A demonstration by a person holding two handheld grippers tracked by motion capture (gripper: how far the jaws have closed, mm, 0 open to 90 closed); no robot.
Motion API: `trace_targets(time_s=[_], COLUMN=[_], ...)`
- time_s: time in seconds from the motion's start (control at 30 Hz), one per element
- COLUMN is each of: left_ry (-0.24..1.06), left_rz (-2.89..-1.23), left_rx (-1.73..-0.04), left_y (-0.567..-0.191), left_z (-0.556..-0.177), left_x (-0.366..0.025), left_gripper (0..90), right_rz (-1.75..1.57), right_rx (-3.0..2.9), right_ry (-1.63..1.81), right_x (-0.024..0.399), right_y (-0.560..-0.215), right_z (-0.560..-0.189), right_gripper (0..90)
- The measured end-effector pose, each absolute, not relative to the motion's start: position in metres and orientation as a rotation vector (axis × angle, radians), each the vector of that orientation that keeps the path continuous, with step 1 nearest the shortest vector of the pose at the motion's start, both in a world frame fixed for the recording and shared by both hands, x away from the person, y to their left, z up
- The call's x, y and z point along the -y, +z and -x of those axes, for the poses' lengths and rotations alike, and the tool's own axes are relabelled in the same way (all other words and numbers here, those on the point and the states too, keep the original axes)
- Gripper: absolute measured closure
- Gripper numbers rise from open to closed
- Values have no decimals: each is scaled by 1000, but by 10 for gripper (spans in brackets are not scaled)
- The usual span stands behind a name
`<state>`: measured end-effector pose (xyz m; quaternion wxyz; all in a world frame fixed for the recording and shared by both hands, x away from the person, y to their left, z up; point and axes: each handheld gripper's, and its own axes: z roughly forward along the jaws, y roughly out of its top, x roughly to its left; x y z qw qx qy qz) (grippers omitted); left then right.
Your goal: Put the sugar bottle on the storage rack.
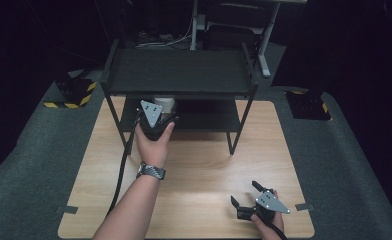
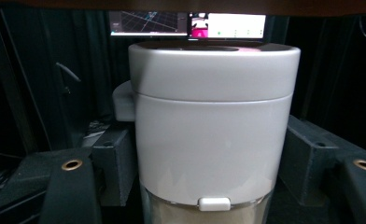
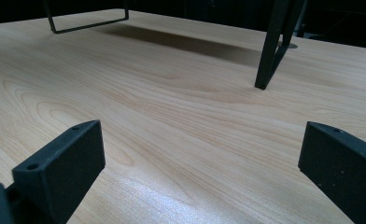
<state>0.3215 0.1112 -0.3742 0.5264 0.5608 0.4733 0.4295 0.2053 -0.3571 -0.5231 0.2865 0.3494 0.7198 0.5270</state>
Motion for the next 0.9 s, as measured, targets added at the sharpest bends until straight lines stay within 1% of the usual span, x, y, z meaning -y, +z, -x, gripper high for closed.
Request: trace_targets(time_s=[0.37,0.57,0.9], left_ry=[1048,1065,1048], left_rz=[-1320,-1315,-1328], left_rx=[-1144,-1141,-1141], left_y=[-383,-386,-385], left_z=[-338,-338,-337], left_x=[-103,-101,-103], left_gripper=[310,308,296], right_rz=[-930,-929,-927], right_rx=[-1925,-1925,-1925], right_ry=[1413,1414,1410], right_x=[358,358,357], right_y=[-523,-523,-523], right_z=[-206,-206,-205], right_gripper=[0,0,0])
